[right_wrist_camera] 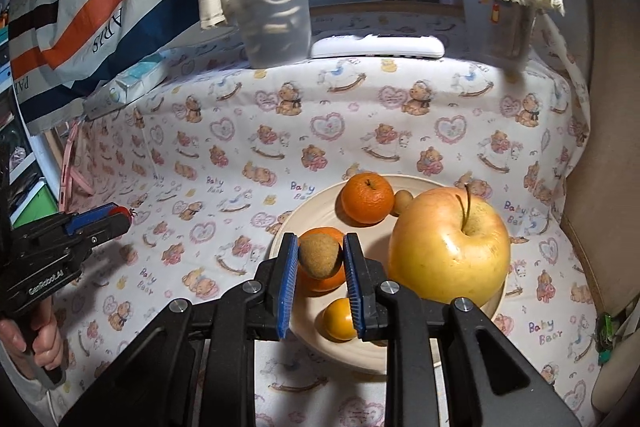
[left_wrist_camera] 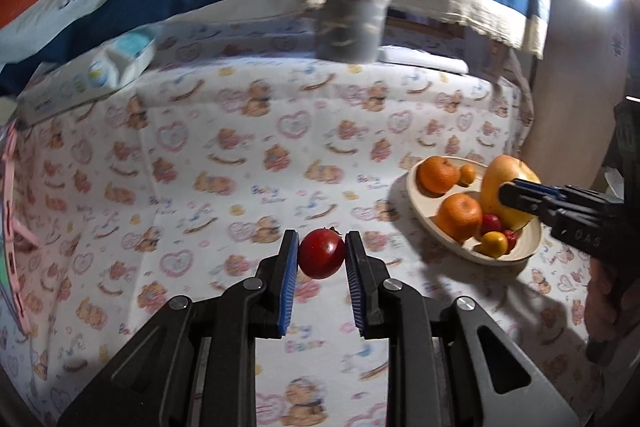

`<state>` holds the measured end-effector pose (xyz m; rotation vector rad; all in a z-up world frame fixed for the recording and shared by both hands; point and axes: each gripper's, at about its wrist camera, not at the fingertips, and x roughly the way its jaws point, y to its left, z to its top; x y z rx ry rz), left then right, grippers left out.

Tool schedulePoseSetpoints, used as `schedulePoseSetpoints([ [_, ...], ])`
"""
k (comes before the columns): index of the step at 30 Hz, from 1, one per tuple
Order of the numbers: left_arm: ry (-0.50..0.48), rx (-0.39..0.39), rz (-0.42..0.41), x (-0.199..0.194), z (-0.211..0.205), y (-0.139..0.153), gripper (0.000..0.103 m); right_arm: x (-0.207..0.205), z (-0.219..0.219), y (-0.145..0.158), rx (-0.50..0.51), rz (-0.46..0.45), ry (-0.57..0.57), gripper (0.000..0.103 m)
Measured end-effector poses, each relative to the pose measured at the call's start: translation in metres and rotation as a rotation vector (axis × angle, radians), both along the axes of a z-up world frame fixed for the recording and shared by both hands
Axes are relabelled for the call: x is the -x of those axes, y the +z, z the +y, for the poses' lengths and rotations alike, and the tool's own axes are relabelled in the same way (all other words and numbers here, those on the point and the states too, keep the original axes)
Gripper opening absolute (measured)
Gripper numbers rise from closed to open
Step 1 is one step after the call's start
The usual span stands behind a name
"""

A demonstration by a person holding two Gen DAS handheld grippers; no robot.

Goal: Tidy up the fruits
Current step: 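Carry the tomato to the plate with the left tool while the right tool carries the brown fruit there, then open both tools to release the fruits on the plate and withdraw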

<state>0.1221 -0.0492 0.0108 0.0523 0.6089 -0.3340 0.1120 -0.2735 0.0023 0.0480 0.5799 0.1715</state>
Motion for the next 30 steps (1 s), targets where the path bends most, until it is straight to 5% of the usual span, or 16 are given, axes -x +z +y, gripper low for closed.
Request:
schedulePoseSetpoints([
  [14,-0.144,0.051,-0.068,-0.037,-0.095,0.038,0.022,0.013,-0.019,0.011,-0.013,-0.105,-0.079,0.024],
  [22,-0.159,0.105,0.002,-0.060,-0.118,0.014,0.023,0.018,-0.036,0.018,-0.062,-0.144,-0.125,0.024],
  [30,-0.177,0.020,0.018,-0.056,-0.126,-0.001,0.023,0.014,-0.033,0.013,-0.056,-0.120,-0.110,0.024],
])
